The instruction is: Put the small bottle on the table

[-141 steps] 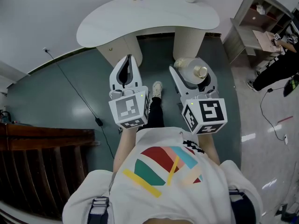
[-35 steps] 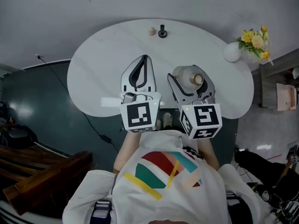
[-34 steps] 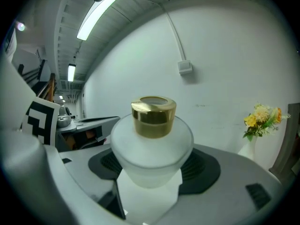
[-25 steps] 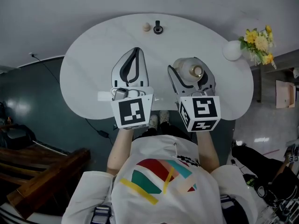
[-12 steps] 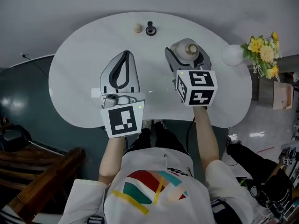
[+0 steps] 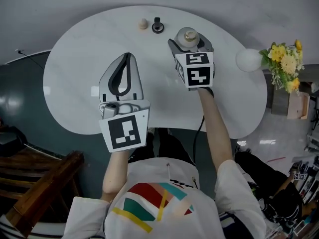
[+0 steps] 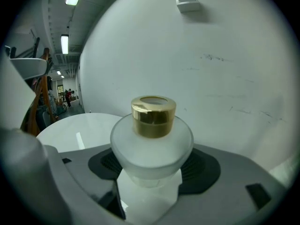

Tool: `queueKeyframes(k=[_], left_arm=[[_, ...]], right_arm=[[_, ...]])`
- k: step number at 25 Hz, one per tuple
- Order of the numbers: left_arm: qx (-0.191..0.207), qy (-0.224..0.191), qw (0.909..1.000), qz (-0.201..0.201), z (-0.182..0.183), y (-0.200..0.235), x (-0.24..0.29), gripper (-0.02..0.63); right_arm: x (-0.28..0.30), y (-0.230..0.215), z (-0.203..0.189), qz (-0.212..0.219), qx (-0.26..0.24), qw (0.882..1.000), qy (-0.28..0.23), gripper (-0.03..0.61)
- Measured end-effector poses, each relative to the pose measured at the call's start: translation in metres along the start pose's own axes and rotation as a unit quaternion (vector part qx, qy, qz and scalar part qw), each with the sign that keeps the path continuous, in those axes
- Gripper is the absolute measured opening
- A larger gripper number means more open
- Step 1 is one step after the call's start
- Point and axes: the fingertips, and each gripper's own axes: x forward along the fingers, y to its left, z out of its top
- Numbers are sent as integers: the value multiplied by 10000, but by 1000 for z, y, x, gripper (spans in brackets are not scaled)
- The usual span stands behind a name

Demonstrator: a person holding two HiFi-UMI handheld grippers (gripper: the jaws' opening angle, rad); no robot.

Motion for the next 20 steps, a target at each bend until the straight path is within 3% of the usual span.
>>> queueKeyframes(k=[4, 20], left_arm=[[-82, 150, 9998, 34, -15, -2, 3, 16], [38, 936, 9955, 138, -75, -4, -7, 15]], right_arm=[[24, -5, -6, -73, -198, 9997, 127, 342], [97, -24, -38, 116, 45, 9980, 624, 342]])
